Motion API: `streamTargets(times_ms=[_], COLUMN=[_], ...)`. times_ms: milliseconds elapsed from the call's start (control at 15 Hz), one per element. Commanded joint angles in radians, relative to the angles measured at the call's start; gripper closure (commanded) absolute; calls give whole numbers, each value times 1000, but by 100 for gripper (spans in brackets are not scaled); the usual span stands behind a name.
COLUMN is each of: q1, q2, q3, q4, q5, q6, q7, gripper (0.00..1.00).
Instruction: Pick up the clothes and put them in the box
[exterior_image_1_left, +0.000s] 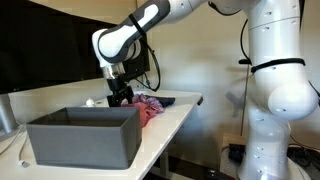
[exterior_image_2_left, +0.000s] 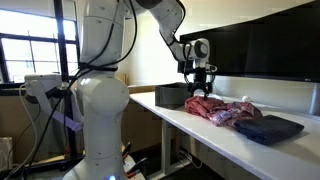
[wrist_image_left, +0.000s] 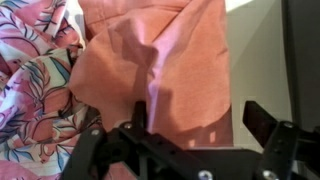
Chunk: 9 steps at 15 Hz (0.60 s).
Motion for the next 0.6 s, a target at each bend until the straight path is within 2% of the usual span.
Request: streamTargets(times_ms=[0, 267, 533], q1=[0, 1, 8], q2=[0, 0, 63], q3=[0, 0, -4], q4=[2, 2, 10], q5=[0, 0, -32], q6=[-2, -2, 22], q7=[0, 1, 25], gripper=[0, 0, 0])
